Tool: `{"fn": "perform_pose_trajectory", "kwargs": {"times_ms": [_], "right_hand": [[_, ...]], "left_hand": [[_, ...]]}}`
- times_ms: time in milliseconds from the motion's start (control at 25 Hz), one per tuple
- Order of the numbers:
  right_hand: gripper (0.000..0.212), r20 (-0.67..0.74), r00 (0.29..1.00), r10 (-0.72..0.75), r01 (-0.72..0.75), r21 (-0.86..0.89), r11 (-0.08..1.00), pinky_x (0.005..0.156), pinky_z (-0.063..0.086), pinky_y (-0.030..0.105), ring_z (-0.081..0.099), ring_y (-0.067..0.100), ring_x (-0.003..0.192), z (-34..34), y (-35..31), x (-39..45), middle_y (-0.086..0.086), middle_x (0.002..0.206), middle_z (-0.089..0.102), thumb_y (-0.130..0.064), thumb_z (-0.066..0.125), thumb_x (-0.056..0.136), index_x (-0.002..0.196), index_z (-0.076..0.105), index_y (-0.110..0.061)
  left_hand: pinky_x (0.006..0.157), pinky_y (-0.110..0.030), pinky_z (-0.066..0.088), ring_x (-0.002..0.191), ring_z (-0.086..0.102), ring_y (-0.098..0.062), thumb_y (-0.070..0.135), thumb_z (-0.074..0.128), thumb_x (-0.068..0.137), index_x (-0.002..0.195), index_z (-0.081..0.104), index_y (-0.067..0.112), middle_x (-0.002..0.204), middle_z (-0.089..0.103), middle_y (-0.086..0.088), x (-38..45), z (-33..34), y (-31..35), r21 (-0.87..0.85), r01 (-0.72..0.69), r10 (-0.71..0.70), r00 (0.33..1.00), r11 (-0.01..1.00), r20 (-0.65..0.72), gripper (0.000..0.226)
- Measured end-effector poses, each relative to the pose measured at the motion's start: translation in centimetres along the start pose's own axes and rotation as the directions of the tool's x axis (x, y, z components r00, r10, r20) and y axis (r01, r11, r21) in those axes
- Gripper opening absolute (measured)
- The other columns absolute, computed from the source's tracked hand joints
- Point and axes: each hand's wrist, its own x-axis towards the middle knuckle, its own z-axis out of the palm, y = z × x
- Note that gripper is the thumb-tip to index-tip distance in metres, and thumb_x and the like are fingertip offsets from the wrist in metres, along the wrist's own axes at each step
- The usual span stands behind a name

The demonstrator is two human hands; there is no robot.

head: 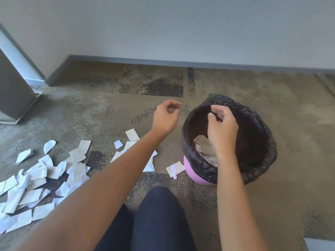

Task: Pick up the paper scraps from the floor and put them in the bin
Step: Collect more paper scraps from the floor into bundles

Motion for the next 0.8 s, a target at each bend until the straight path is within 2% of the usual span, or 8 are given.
{"fn": "perform_pose_trajectory", "kwargs": {"times_ms": [160,240,320,440,560,640,720,800], "right_hand": [[0.022,0.226,0.936,-0.271,0.275,0.015,0.961,0.097,0.048,0.031,0.059,0.013,0.108,7.5,-1.8,-2.4,-0.006,0.11,0.066,-0.013,0.056,0.091,0.11,0.064,-0.018],[0.022,0.41,0.854,-0.32,0.35,0.001,0.937,0.096,0.047,0.028,0.059,0.013,0.108,11.0,-1.2,-4.1,-0.005,0.111,0.064,-0.014,0.056,0.091,0.112,0.063,-0.018],[0.025,0.613,0.765,-0.197,0.32,-0.096,0.943,0.09,0.045,0.025,0.058,0.017,0.109,14.1,1.1,-5.2,-0.001,0.114,0.063,-0.016,0.059,0.091,0.116,0.061,-0.017],[0.042,0.787,0.578,0.215,0.243,-0.418,0.875,0.09,0.044,0.033,0.055,0.027,0.118,16.7,7.3,-5.8,0.008,0.131,0.055,-0.02,0.065,0.09,0.13,0.053,-0.015],[0.065,0.732,0.538,0.419,0.432,-0.666,0.609,0.102,0.042,0.046,0.043,0.036,0.13,16.6,13.0,-5.9,0.013,0.145,0.038,-0.01,0.067,0.085,0.143,0.038,-0.016],[0.074,0.721,0.542,0.431,0.577,-0.693,0.433,0.104,0.04,0.051,0.036,0.04,0.133,16.1,15.3,-6.0,0.015,0.15,0.027,-0.005,0.065,0.086,0.148,0.027,-0.018],[0.071,0.733,0.559,0.387,0.641,-0.679,0.359,0.101,0.041,0.049,0.037,0.039,0.132,16.2,16.5,-5.7,0.014,0.15,0.025,-0.007,0.063,0.088,0.148,0.025,-0.019],[0.063,0.722,0.589,0.364,0.65,-0.69,0.317,0.098,0.042,0.047,0.038,0.037,0.131,16.8,17.0,-5.4,0.012,0.148,0.029,-0.009,0.059,0.092,0.146,0.028,-0.018]], "left_hand": [[0.071,-0.028,0.052,0.081,0.06,-0.013,0.006,0.054,0.087,0.106,0.068,0.015,0.107,0.069,-0.002,-0.6,-4.5,-6.9,0.143,0.21,-0.207,0.978,0.967,-0.036,0.024],[0.078,-0.03,0.051,0.093,0.064,-0.018,0.011,0.06,0.086,0.106,0.067,0.013,0.108,0.07,-0.003,-1.3,-6.3,-10.8,0.201,0.285,-0.279,0.959,0.937,-0.06,0.022],[0.086,-0.036,0.051,0.103,0.063,-0.025,0.016,0.062,0.086,0.112,0.065,0.013,0.113,0.068,-0.005,-1.8,-7.7,-14.1,0.269,0.362,-0.354,0.932,0.892,-0.079,0.026],[0.091,-0.038,0.047,0.11,0.058,-0.031,0.018,0.065,0.087,0.129,0.054,0.012,0.13,0.053,-0.013,-2.1,-8.7,-17.7,0.438,0.409,-0.436,0.899,0.801,-0.042,0.044],[0.107,-0.046,0.037,0.128,0.041,-0.04,0.033,0.071,0.082,0.144,0.037,0.018,0.146,0.033,-0.017,-1.9,-8.5,-20.1,0.7,0.316,-0.46,0.887,0.641,0.021,0.072],[0.109,-0.065,0.027,0.144,0.017,-0.041,0.046,0.074,0.076,0.15,0.025,0.031,0.158,0.013,-0.007,-1.9,-7.9,-21.5,0.789,0.193,-0.451,0.885,0.583,0.116,0.089],[0.103,-0.078,0.016,0.149,-0.008,-0.037,0.058,0.071,0.074,0.152,0.012,0.044,0.162,-0.009,0.009,-1.5,-6.7,-22.6,0.868,-0.084,-0.4,0.862,0.49,0.31,0.099],[0.101,-0.082,0.014,0.147,-0.02,-0.038,0.068,0.066,0.07,0.151,0.003,0.05,0.161,-0.021,0.012,-1.0,-5.4,-23.4,0.869,-0.296,-0.366,0.817,0.396,0.445,0.105]]}}
